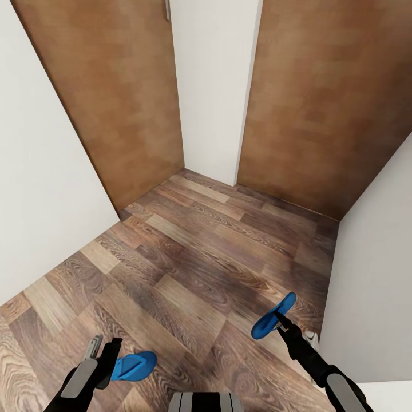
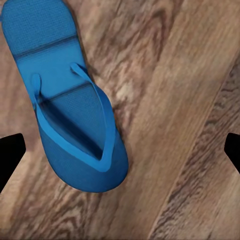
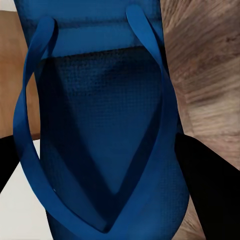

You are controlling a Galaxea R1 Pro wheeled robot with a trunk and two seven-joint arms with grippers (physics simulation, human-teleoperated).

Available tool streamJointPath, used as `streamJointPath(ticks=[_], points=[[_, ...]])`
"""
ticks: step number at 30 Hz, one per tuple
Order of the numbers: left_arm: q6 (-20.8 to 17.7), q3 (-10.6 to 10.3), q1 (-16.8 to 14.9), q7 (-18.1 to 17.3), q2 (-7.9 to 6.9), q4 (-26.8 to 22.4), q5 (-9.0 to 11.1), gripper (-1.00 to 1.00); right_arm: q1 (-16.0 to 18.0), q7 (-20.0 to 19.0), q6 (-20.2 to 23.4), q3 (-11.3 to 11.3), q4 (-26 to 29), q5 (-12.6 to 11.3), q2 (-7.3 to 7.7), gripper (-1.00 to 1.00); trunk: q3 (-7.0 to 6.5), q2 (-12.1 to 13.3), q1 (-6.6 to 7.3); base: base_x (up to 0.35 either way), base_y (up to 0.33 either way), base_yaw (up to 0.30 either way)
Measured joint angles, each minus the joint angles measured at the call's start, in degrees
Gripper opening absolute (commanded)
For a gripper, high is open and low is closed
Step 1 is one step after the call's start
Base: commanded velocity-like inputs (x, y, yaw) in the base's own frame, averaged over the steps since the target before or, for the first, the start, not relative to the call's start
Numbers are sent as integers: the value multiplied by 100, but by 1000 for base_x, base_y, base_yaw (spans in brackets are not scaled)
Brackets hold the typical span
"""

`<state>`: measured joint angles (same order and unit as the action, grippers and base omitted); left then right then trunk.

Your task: In the bedroom, move the book from the bed onto either nightstand, and place the two sandals side by side next to the bed.

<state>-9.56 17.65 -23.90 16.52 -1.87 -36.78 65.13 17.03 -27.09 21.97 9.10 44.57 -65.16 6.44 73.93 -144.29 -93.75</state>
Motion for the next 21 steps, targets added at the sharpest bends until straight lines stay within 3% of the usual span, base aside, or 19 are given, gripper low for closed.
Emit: streamJointPath(ticks=[18,21], points=[[-37,-20,0,7,38,17,49,100,0,8,0,0,-4,1,-1,-100,0,0,0,0,0,0],[-20,-28,-1,-9,135,16,48,100,0,15,-2,0,-7,1,-1,-100,0,0,0,0,0,0]])
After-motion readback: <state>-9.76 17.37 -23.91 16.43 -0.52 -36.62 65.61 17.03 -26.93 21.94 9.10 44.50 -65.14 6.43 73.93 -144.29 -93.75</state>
